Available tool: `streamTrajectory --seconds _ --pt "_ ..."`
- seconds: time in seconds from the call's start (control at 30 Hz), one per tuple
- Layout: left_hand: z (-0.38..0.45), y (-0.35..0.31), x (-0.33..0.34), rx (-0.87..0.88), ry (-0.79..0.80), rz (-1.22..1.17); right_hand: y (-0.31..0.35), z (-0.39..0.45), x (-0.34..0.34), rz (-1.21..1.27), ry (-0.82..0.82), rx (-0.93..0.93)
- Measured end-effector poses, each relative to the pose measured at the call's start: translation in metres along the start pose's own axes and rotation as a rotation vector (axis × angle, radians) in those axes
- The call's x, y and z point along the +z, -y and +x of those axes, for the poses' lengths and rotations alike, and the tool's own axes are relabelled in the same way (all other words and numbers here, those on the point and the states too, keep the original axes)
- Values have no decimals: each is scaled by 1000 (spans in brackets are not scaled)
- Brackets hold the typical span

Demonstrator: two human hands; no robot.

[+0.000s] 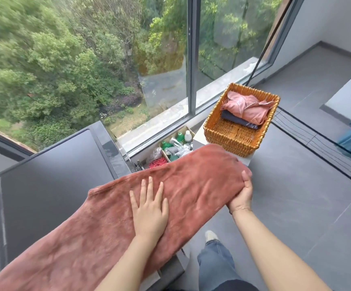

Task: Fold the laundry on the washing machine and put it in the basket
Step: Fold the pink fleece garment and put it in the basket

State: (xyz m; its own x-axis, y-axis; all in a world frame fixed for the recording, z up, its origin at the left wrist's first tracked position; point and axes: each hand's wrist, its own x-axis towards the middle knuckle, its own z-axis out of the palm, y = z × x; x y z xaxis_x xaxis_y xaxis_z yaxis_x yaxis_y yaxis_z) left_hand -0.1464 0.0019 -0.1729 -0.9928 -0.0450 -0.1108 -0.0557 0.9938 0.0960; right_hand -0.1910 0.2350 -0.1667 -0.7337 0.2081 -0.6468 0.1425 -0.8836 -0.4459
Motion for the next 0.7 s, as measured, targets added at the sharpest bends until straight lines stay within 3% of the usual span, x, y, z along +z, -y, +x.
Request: streamTrajectory --seconds 0.17,0.27,0.33,0.5,0.6,0.7 --pt "42 -14 -13 -78 194 9 32 10 48 -30 131 78" --pt "58 -21 -23 -86 300 -203 46 7 76 -108 203 122" --pt "63 -25 -32 -117 340 -495 53 -2 95 -194 288 107" --pt "40 -14 -80 -446 141 -1564 40 -43 131 -567 520 56" --pt "9 33 -91 -571 -36 -1865 4 -67 135 -908 690 -47" --pt "-29 85 -92 -688 -180 -2135 -45 -94 125 -1336 1055 -304"
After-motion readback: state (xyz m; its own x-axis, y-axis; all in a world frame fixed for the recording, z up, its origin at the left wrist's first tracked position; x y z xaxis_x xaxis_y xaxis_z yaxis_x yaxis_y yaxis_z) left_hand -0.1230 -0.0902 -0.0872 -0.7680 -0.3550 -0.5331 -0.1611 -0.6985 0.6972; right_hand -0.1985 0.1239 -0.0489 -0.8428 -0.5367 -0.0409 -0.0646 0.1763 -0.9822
